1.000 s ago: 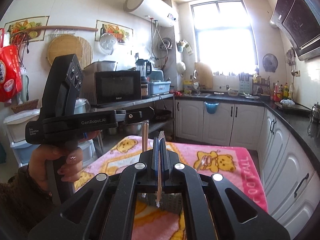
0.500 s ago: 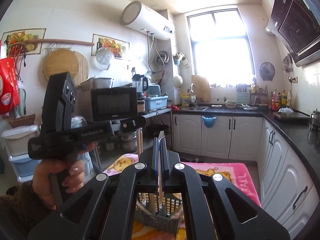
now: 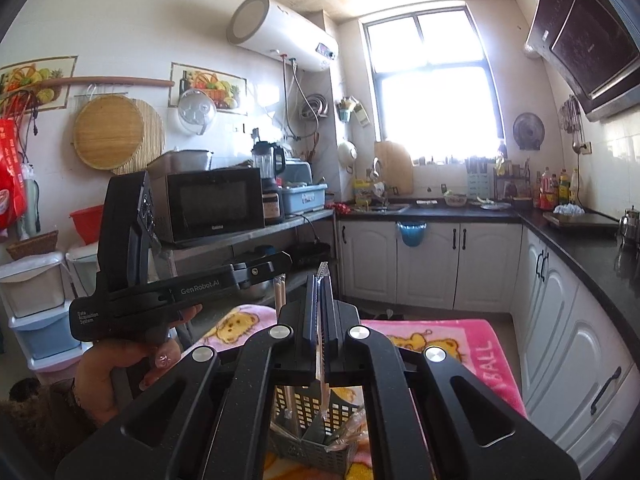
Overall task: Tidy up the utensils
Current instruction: 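Lift the left tool's chopstick over the caddy while the right tool carries its chopstick there, then lower both chopsticks into the caddy and open both tools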
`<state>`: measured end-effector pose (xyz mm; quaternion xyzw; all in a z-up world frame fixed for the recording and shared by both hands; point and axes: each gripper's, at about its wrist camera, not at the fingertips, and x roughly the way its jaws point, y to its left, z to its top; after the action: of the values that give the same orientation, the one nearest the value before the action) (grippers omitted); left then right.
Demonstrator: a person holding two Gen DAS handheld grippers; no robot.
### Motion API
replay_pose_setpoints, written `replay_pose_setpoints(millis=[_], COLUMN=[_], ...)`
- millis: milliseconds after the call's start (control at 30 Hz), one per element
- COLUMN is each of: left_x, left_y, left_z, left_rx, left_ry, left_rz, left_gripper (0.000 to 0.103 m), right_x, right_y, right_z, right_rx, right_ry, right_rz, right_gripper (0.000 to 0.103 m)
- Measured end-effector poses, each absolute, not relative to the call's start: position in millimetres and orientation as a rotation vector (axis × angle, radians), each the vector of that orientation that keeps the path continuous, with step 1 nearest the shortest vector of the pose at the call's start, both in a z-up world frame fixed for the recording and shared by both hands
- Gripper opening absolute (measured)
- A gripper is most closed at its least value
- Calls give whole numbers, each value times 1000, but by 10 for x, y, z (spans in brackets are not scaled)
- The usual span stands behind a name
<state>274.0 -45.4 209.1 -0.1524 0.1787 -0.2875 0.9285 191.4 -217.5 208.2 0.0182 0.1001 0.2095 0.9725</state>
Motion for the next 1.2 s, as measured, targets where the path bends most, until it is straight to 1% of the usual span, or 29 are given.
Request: replay_pose_setpoints(millis=[300, 733, 1033, 1100, 1167, 1200], left_x=[2892, 2943, 2903, 2885, 2866, 2862], left_y=[-471, -523, -510, -503, -491, -482], left_z=[1759, 1373, 1262, 1251, 1239, 1236], left_rx=[-347, -299, -261, -251, -247, -246], left_ry=[429, 502, 531, 536, 542, 545], left_rz=[-591, -557, -530, -522, -522, -523], left_gripper=[0, 0, 0, 0, 0, 0], right_x=[2139, 2325, 2356, 2349, 2340, 2333], right_y=[-2093, -2037, -2022, -2028, -2040, -2042], right_z=[1813, 1505, 1417, 1399, 1384, 1378], right_rx=[42, 63, 61, 59, 59, 57], right_ry=[285, 381, 414, 419, 423, 424], right_rz=[417, 407, 402, 394, 397, 397], right_gripper=[2, 2, 3, 5, 10, 14])
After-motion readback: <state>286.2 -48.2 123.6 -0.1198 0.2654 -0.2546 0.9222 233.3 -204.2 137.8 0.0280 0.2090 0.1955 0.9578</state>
